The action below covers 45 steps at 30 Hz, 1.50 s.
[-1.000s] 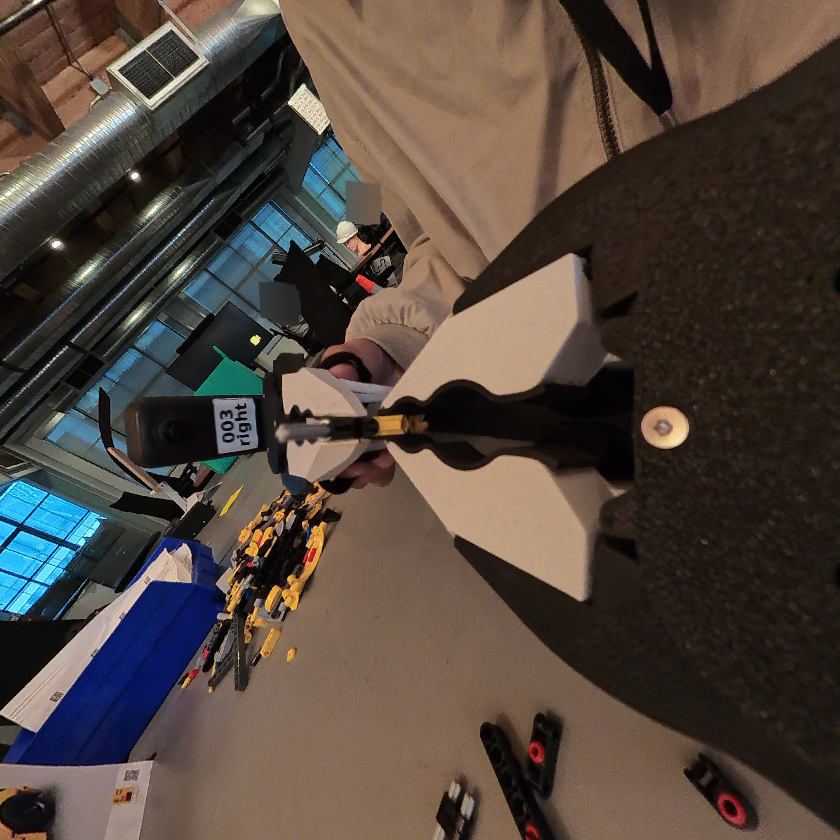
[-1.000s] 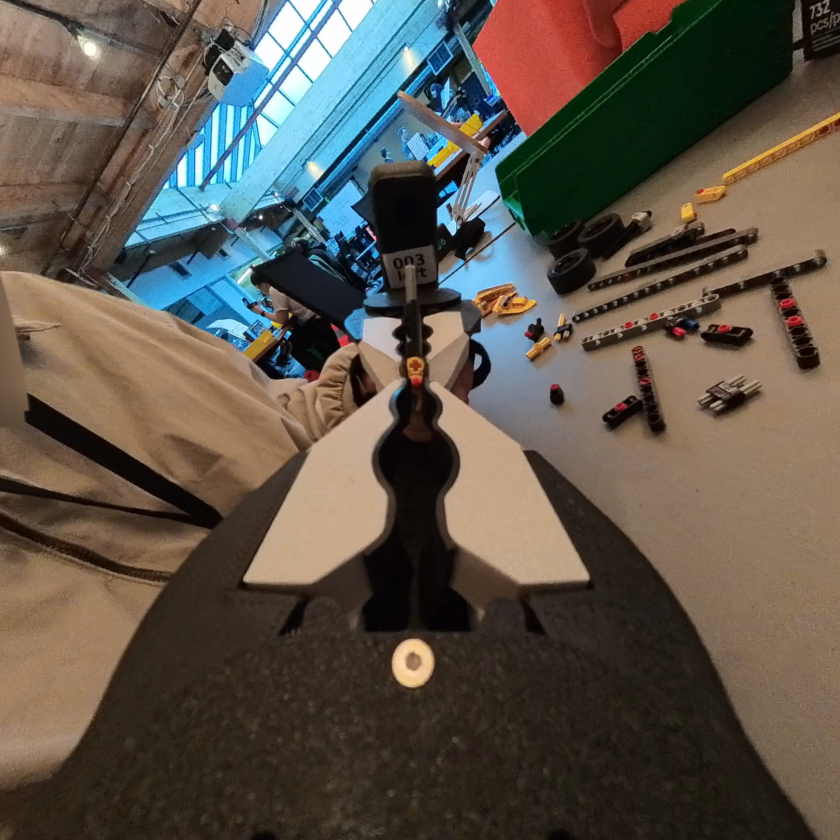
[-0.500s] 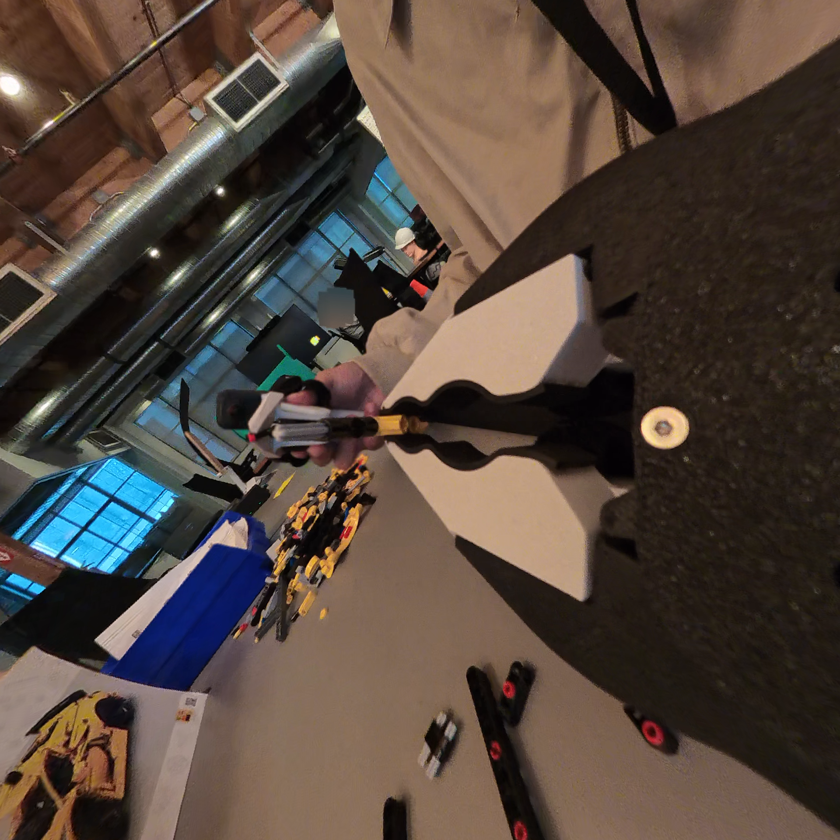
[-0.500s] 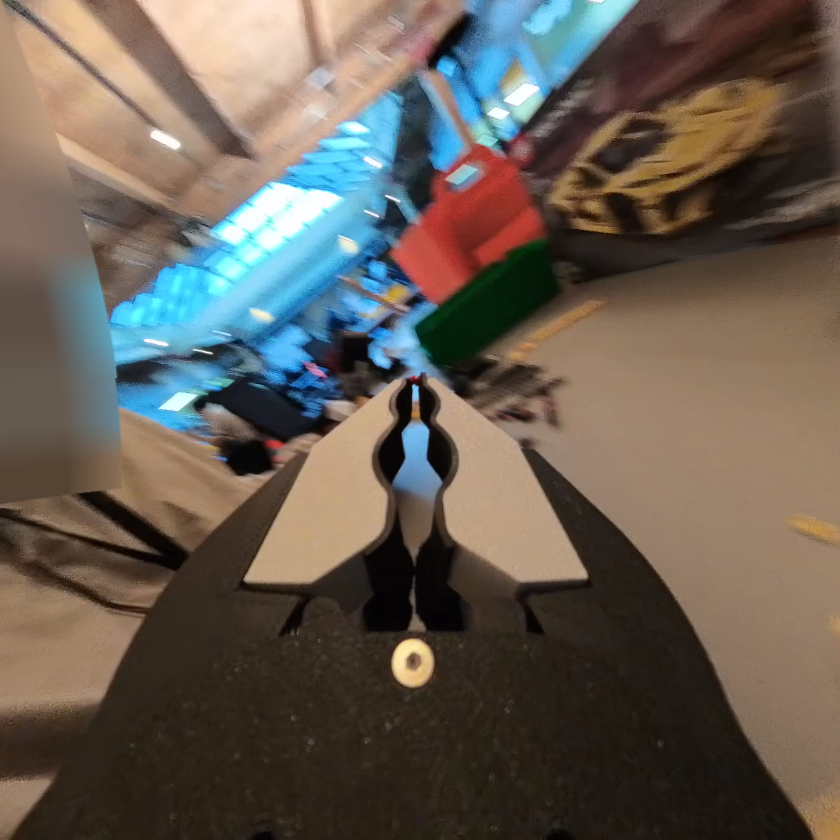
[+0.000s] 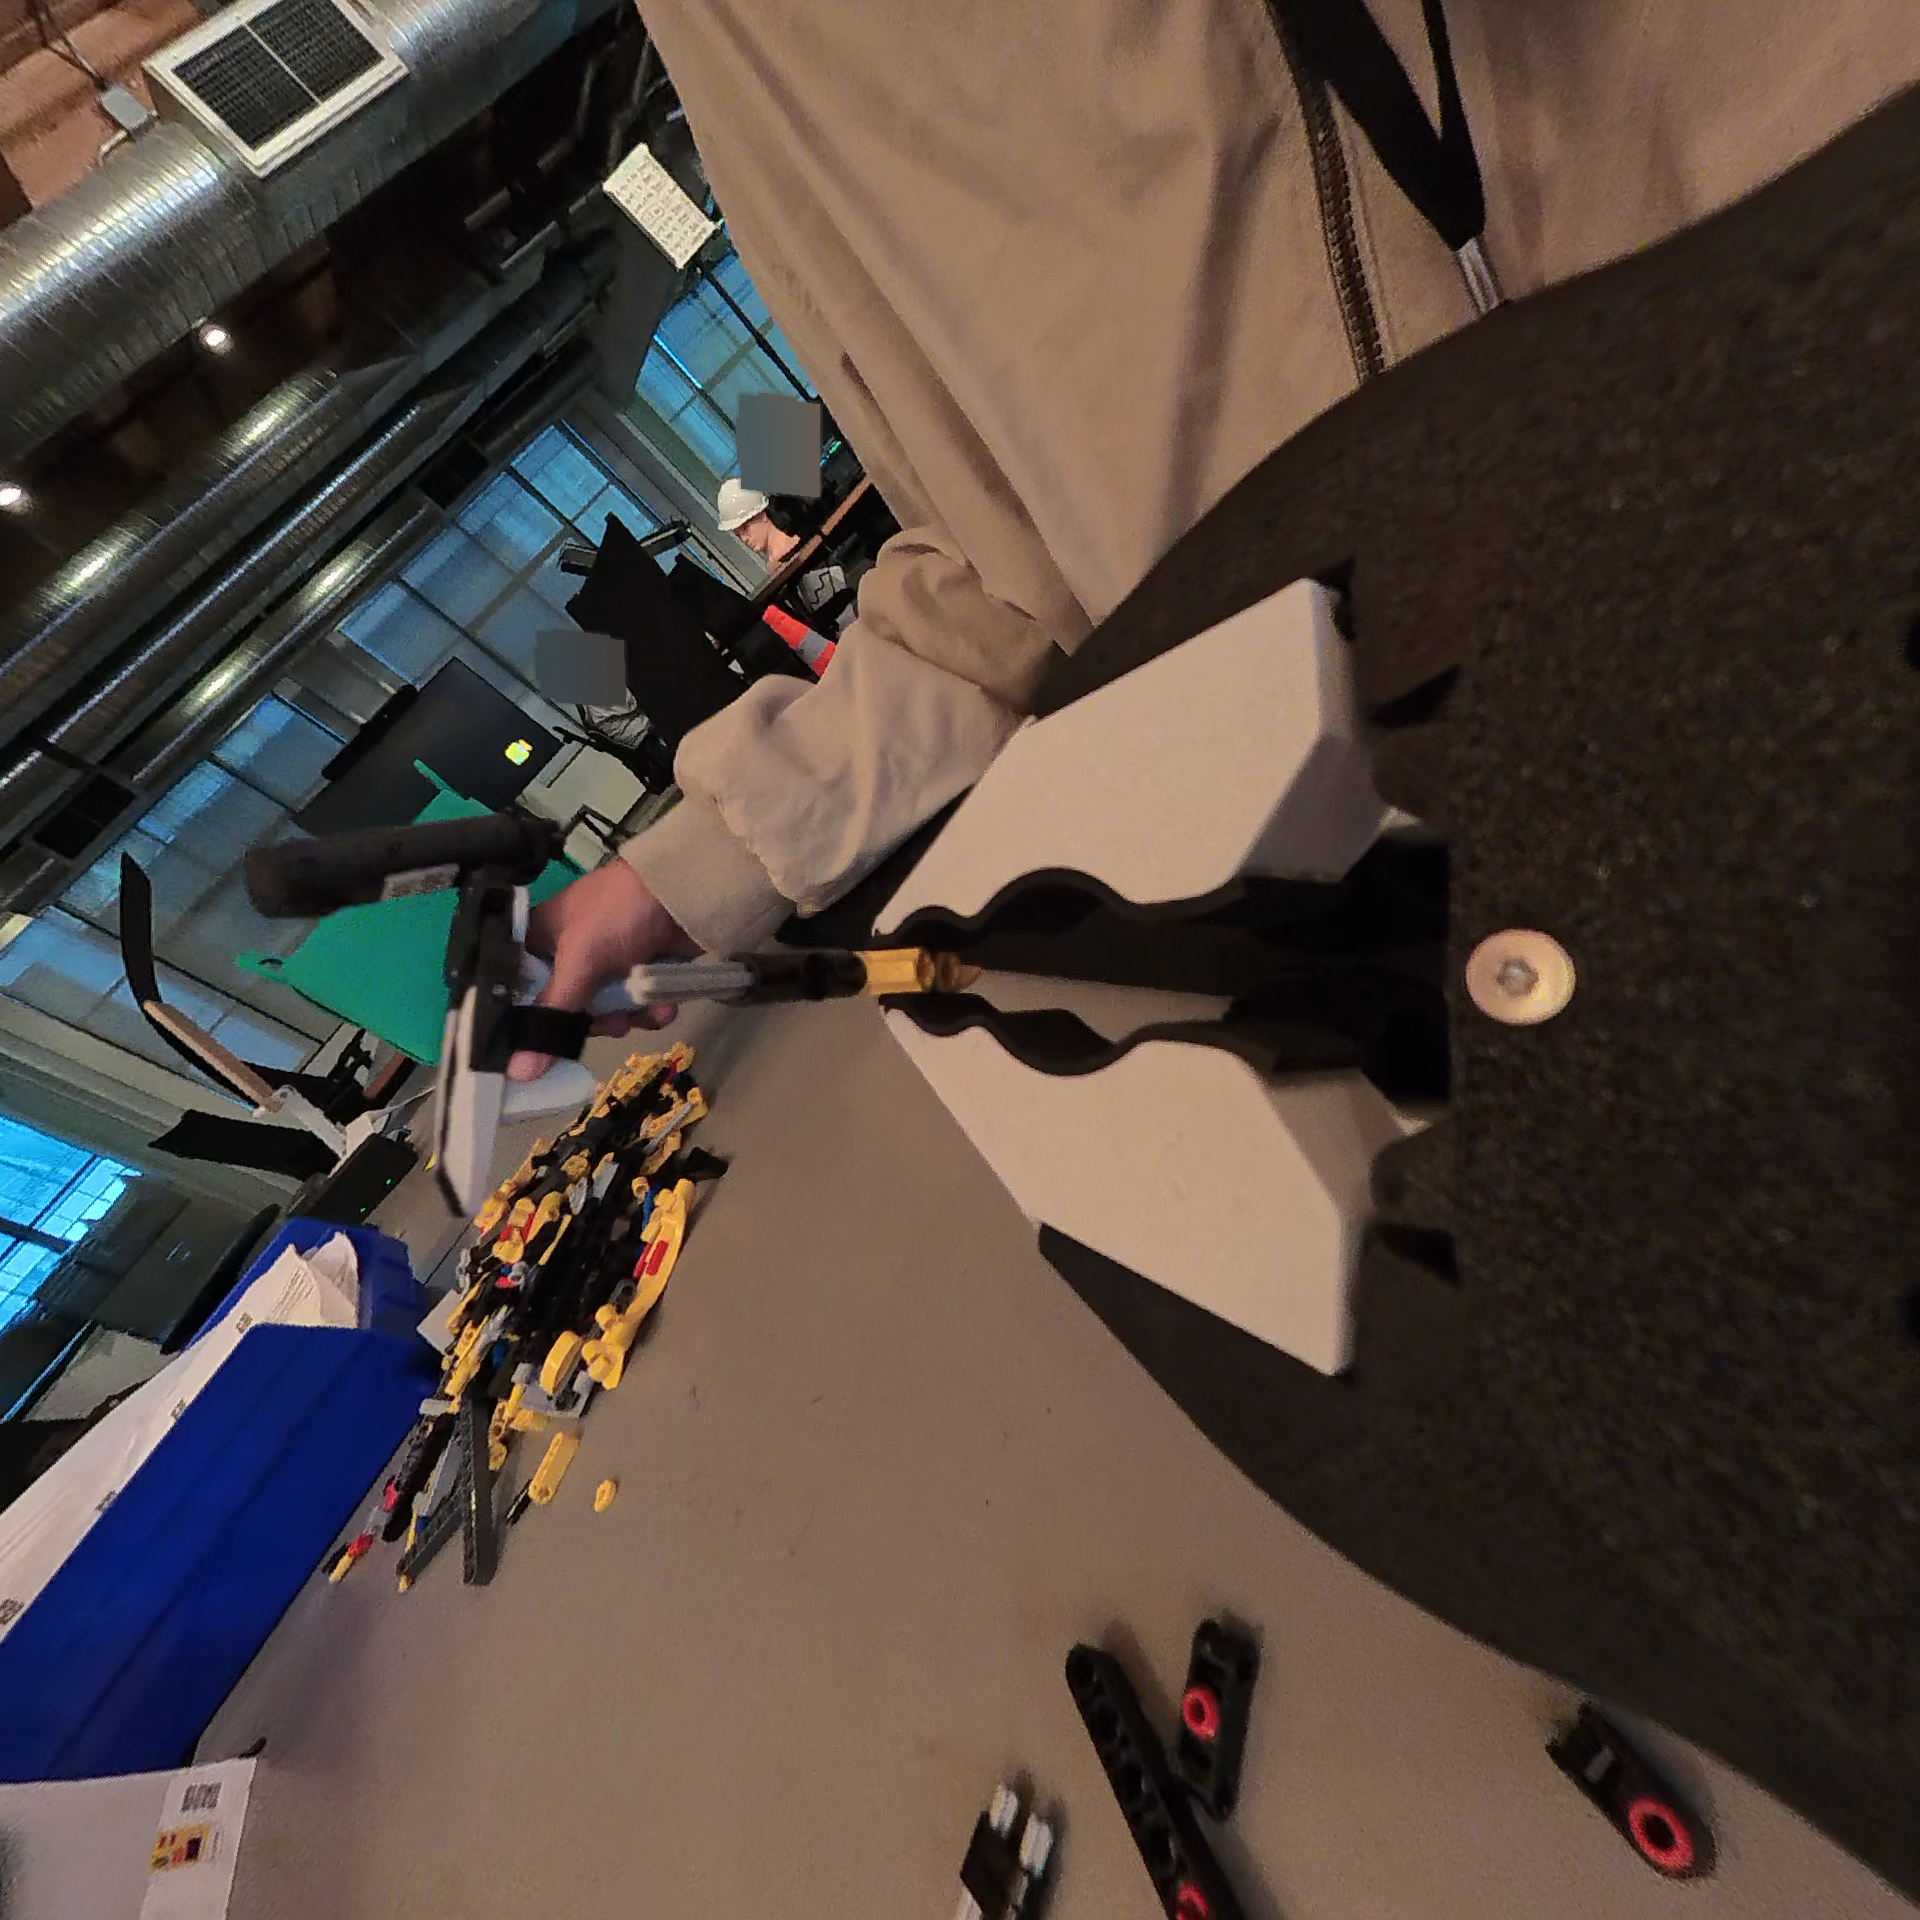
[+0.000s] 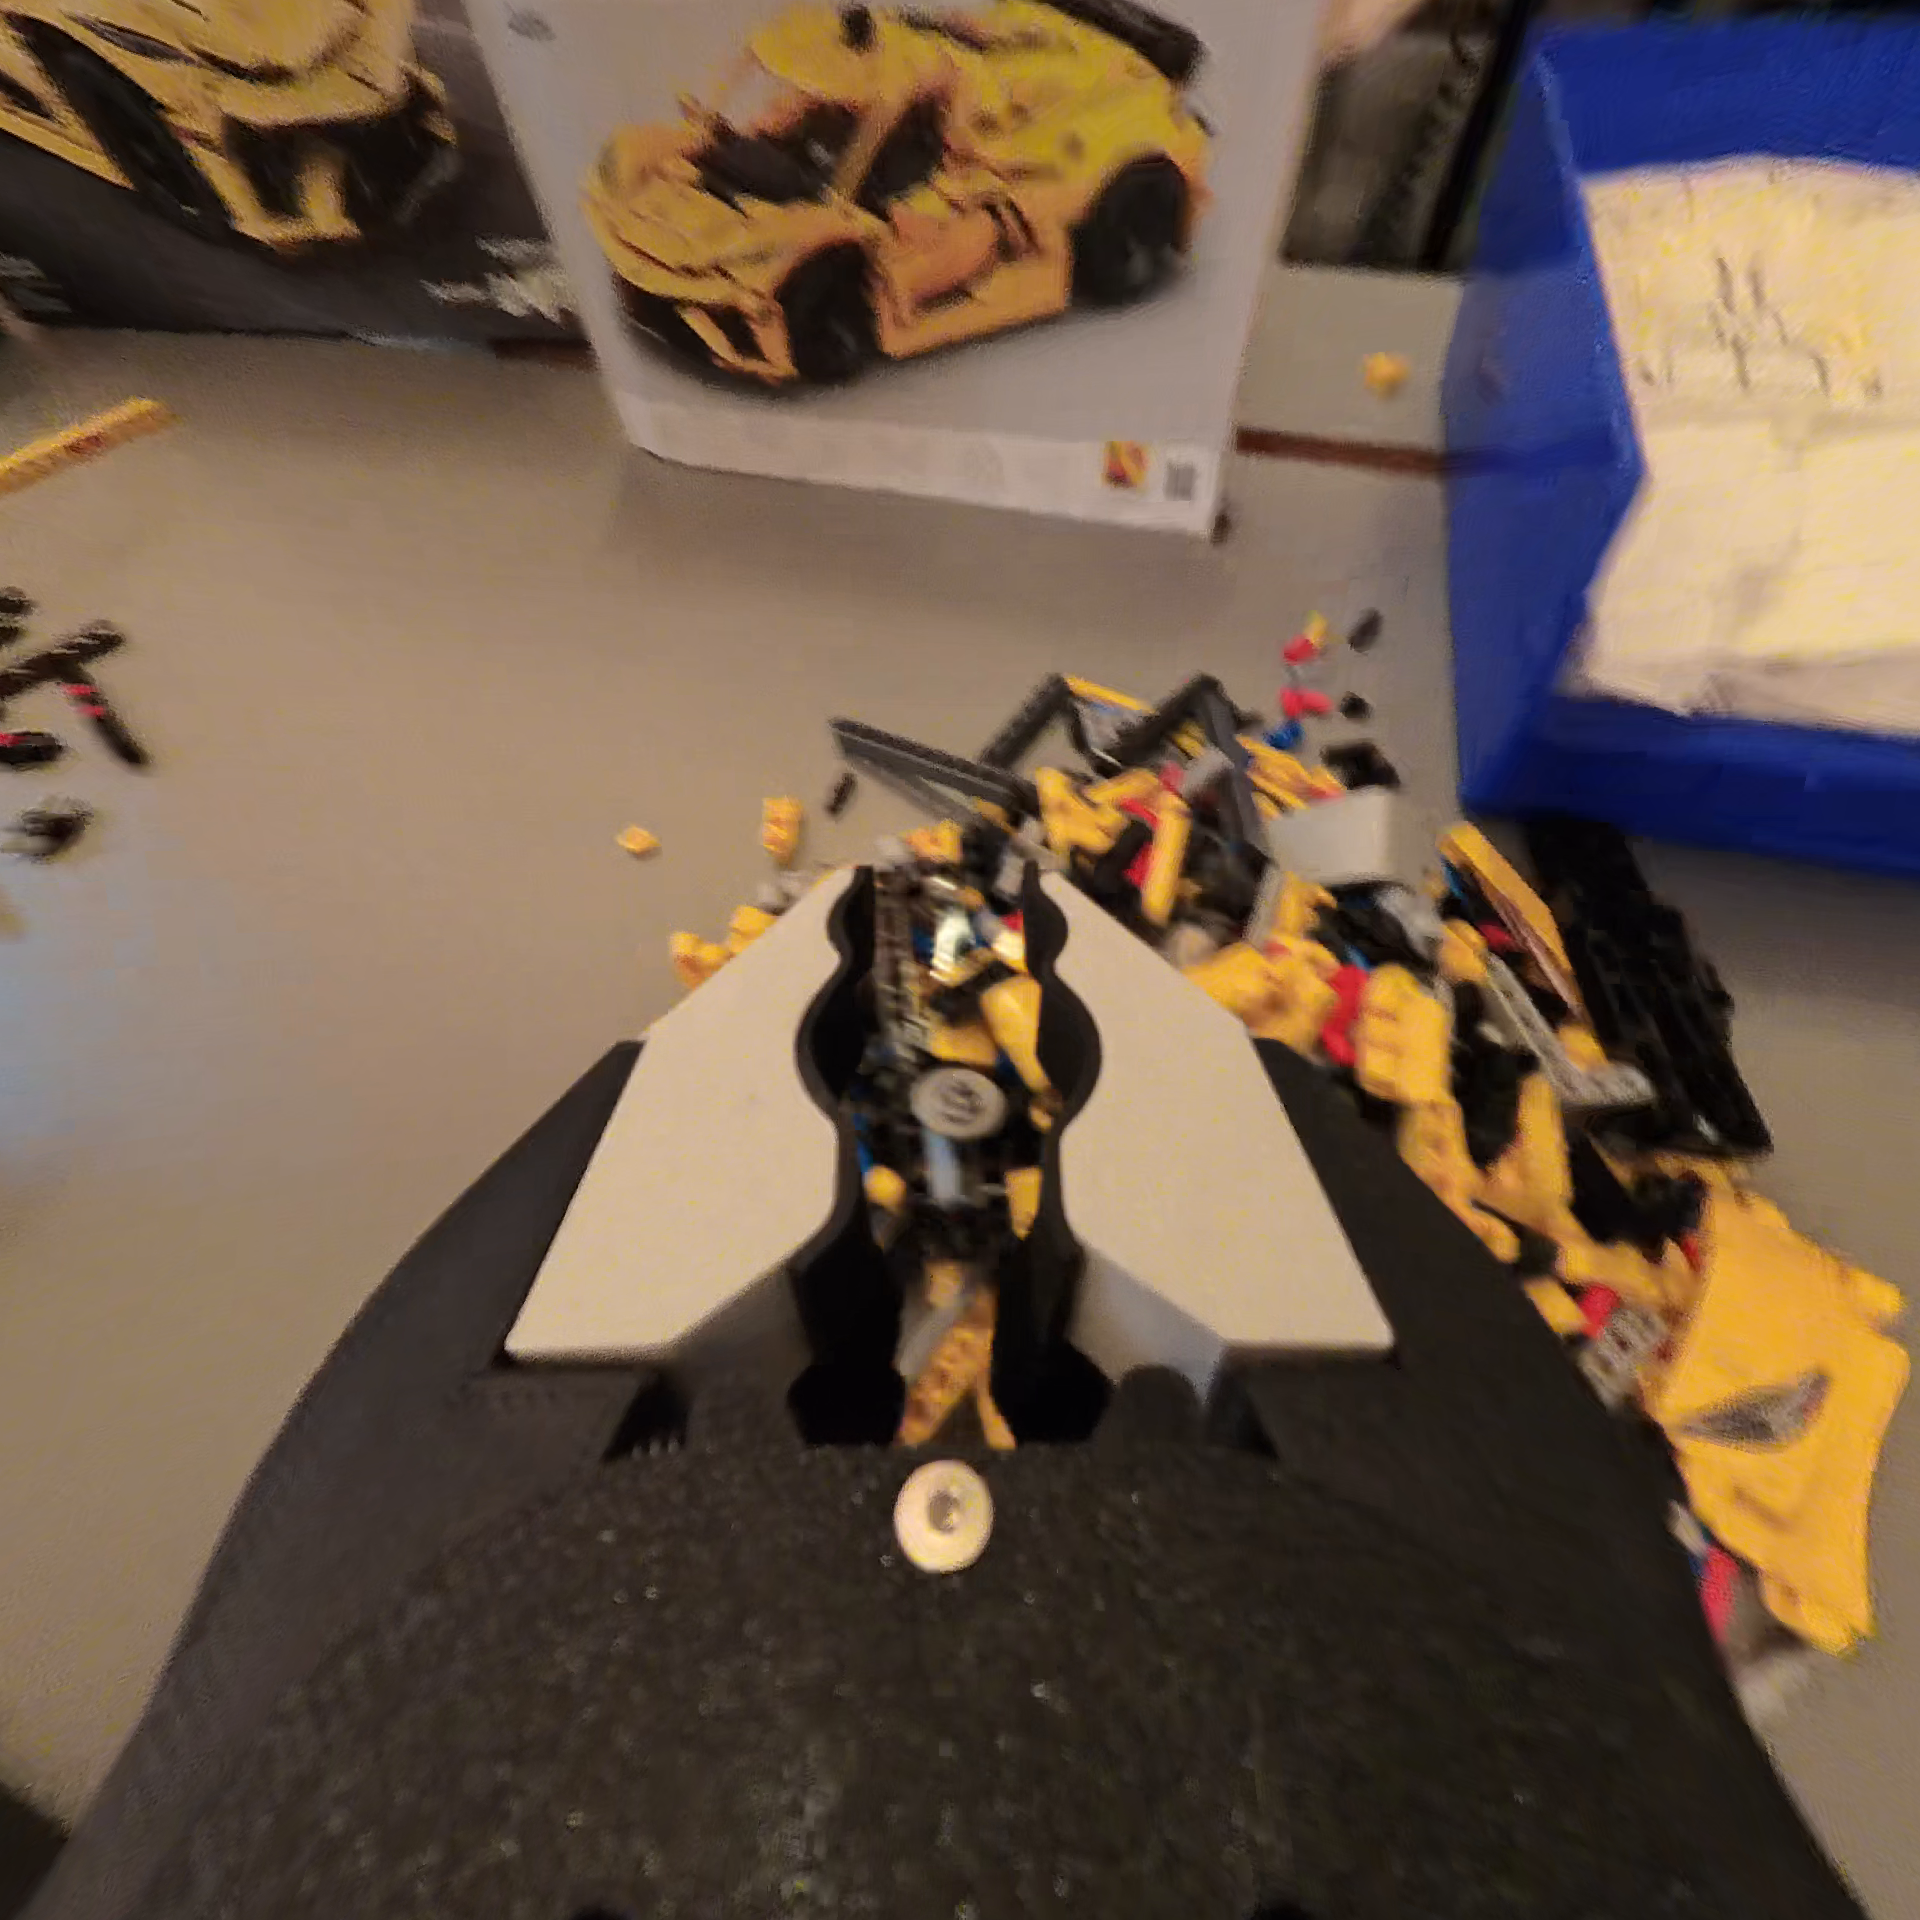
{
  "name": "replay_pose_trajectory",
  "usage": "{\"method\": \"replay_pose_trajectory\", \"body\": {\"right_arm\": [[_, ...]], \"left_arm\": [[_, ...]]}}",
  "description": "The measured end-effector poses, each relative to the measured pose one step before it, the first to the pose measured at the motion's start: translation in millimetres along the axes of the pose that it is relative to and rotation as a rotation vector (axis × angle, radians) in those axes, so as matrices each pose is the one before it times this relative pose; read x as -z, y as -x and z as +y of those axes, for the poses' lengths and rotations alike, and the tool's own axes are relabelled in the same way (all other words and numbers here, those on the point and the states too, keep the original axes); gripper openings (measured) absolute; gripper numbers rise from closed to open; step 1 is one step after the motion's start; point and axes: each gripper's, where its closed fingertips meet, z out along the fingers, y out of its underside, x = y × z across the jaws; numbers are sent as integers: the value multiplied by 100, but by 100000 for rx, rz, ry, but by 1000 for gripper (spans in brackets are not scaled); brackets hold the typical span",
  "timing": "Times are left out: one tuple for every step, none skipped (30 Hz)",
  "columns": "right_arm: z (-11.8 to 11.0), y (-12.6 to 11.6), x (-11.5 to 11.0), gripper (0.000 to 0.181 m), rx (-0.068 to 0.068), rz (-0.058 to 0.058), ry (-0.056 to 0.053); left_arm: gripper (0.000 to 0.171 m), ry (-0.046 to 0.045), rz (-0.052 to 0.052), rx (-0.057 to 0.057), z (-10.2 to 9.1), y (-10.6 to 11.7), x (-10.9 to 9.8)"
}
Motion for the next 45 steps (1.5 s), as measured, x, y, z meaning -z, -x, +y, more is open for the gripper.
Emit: {"method": "replay_pose_trajectory", "body": {"right_arm": [[-858, 1858, 6, 28, 2226, -4353, -2500], [-825, 2699, -153, 29, 1745, -8332, -1938], [-849, 3653, -404, 29, 255, -13551, -1706], [-752, 4221, -797, 29, -1492, -16949, -1555], [-424, 4546, -1229, 30, -3201, -19936, -653], [-100, 4175, -1645, 30, -5245, -19567, 336], [59, 3227, -1905, 31, -5502, -16201, -49], [323, 2058, -1884, 30, -4346, -11296, 368], [693, 1079, -1722, 30, -3132, -6844, 2287], [793, 595, -1368, 30, -1090, -4793, 3306], [762, 76, -988, 27, -40, -1642, 3506], [417, -5, -688, 23, 889, -633, 2069], [70, 78, -438, 22, 422, -490, -302], [412, 60, -366, 22, 409, -247, 2165], [897, -232, -348, 16, 700, 1446, 5920], [810, -592, -186, 7, 1310, 4095, 5107], [2, -270, 79, 7, 232, 1546, -184], [-455, 16, 209, 7, -1687, -1698, -3347], [-756, -283, 374, 6, -4828, -769, -6414], [-880, -347, 474, 6, -6916, -1940, -7684], [-786, -145, 427, 6, -7595, -3962, -7743], [-4, -203, 7, 6, -5288, -2484, -2748], [53, -171, -93, 6, -2548, -1053, -1970], [-95, 32, -15, 6, -950, -1434, -2147], [-92, 46, 21, 7, -1070, -1142, -1099], [-35, -55, 29, 7, -964, -331, -229], [-61, -72, 53, 7, -709, -190, -426], [-65, -49, 27, 7, -582, -355, -854], [-28, -84, -4, 7, -529, -92, -1100], [-21, 30, -22, 7, -1072, -776, -1113], [3, 51, -10, 7, -1130, -847, -1002], [3, 7, -17, 7, -561, -458, -686], [-22, 27, -38, 7, -229, -352, -514], [-34, -39, 2, 6, 282, 410, -314], [-74, -130, 42, 7, 1057, 1262, -554], [132, -101, -87, 6, 1256, 1134, 465], [497, -49, -344, 7, 1179, 989, 2582], [156, 128, -372, 6, 869, -45, -145], [-46, 144, -207, 6, -161, -245, -1218], [-125, 61, -66, 6, -101, -95, -1218], [-13, -77, -24, 6, -211, 177, -310], [13, -31, 5, 6, -951, -495, -30], [-22, 22, 1, 7, -2032, -1438, -347], [31, 50, -4, 7, -2217, -1785, -447], [2, 38, 21, 6, -359, -753, -127]], "left_arm": [[7, 590, 267, -264, 82, -76, -75], [7, 393, -86, -166, 57, -1, -45], [7, 404, 221, 144, 59, -31, -42], [7, 381, 413, 357, 63, -32, -42], [7, 339, 40, 275, 49, 20, -45], [7, 428, -166, 87, 65, 22, -48], [7, 497, -354, -124, 69, 35, -52], [7, 546, -444, -328, 92, 21, -52], [7, 628, -138, -485, 93, -33, -61], [7, 661, -49, -605, 112, -60, -61], [7, 836, -175, -407, 134, -22, -61], [7, 1101, 42, -52, 168, -28, -90], [7, 943, 154, -44, 144, -23, -78], [7, 785, -49, -37, 122, 5, -76], [7, 1352, -135, 576, 220, 79, -75], [7, 1820, -767, 1343, 280, 242, -107], [7, 161, -331, 1265, 4, 166, -12], [7, -2629, 280, 589, -426, 19, 225], [7, -4724, -657, 710, -698, 180, 456], [7, -5868, -270, 1911, -834, 242, 599], [3, -5121, 694, 2828, -751, 195, 532], [1, -1687, 685, 2470, -258, 172, 232], [2, 713, 86, 954, 126, 105, -6], [2, -59, -430, -933, -1, -17, -52], [2, -450, -812, -1991, -77, -39, -27], [2, -418, -1121, -1847, -54, 44, -41], [2, -544, -852, -970, -77, 60, -39], [2, -848, -299, 286, -130, 67, -30], [3, -628, -277, 1475, -94, 167, -15], [8, -226, -143, 2034, -42, 218, 13], [12, -492, 620, 1866, -103, 64, 44], [12, -511, 849, 880, -83, -66, 29], [12, -237, 392, -306, -33, -80, 4], [12, -336, -94, -728, -41, -63, -12], [12, -552, 88, -523, -78, -80, -48], [12, -722, 578, -255, -115, -151, -81], [14, -333, 52, -86, -40, -34, -80], [13, 384, -758, -99, 58, 115, -43], [9, 91, -108, -281, 4, -18, 26], [7, -337, -75, -801, -68, -70, 65], [7, -115, -981, -1157, -7, 62, 48], [7, -104, -597, -503, 14, 34, 23], [7, -66, 48, 312, -4, -5, 10], [7, 206, 252, 410, -12, -32, 33], [7, 350, -7, -276, 1, -47, 29]]}}
